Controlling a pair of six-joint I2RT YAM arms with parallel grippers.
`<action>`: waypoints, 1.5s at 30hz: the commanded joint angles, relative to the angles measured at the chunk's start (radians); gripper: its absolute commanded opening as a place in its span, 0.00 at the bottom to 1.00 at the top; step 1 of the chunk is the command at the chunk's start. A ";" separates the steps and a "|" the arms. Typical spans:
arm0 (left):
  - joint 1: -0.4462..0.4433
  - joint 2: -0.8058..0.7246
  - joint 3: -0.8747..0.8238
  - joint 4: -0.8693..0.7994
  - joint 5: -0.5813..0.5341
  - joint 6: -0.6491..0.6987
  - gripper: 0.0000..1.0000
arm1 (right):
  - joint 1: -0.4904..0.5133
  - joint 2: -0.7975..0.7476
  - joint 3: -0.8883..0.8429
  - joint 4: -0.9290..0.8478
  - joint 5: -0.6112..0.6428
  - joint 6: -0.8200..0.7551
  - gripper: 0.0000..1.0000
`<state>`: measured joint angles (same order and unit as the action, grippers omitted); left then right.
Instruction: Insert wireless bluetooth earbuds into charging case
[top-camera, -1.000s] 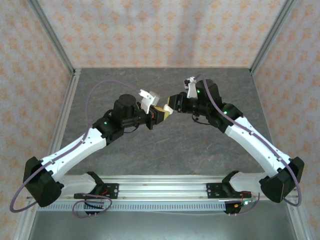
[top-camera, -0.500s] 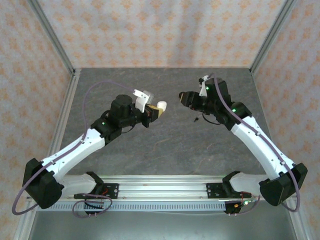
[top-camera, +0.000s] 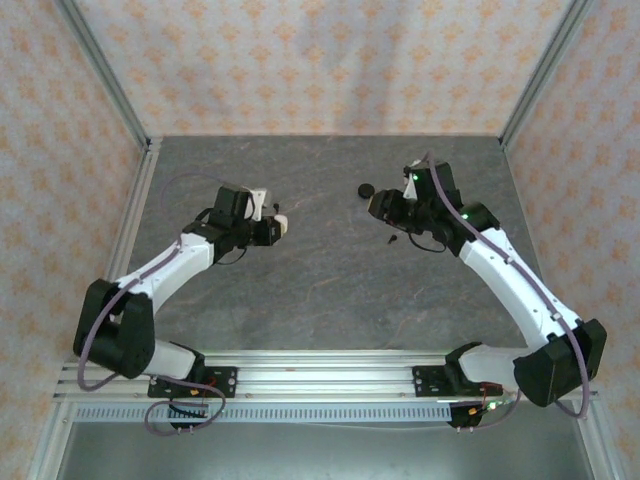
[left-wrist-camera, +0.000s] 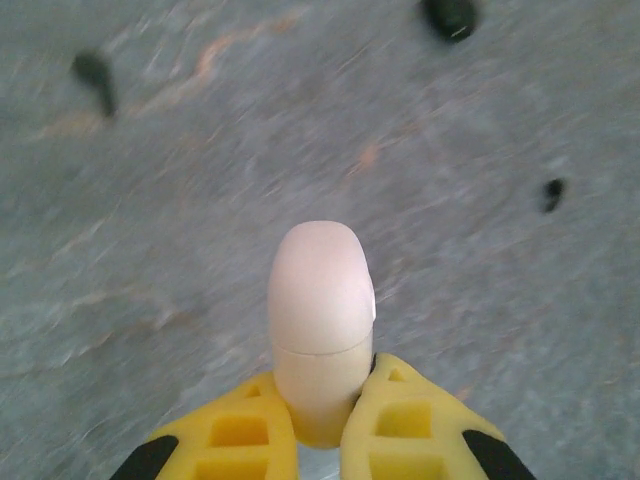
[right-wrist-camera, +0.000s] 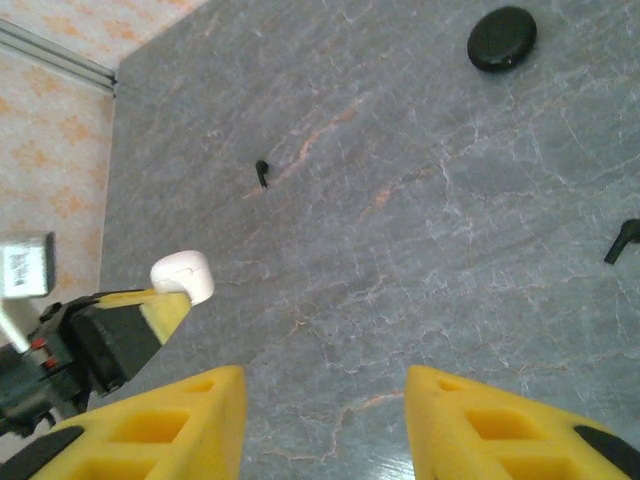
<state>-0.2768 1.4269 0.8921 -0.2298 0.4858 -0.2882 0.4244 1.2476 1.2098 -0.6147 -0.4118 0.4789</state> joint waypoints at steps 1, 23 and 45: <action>0.032 0.030 -0.020 -0.055 0.004 -0.015 0.00 | -0.005 0.023 -0.005 -0.036 -0.016 0.007 0.46; 0.112 0.107 -0.077 -0.066 -0.088 0.021 0.33 | -0.022 0.533 0.375 -0.274 0.223 -0.127 0.54; 0.122 0.076 0.087 -0.147 -0.168 0.090 0.69 | -0.092 1.264 1.248 -0.523 0.351 -0.183 0.65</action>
<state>-0.1627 1.5078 0.9463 -0.3511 0.3279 -0.2241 0.3328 2.4619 2.3825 -1.0618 -0.0925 0.3099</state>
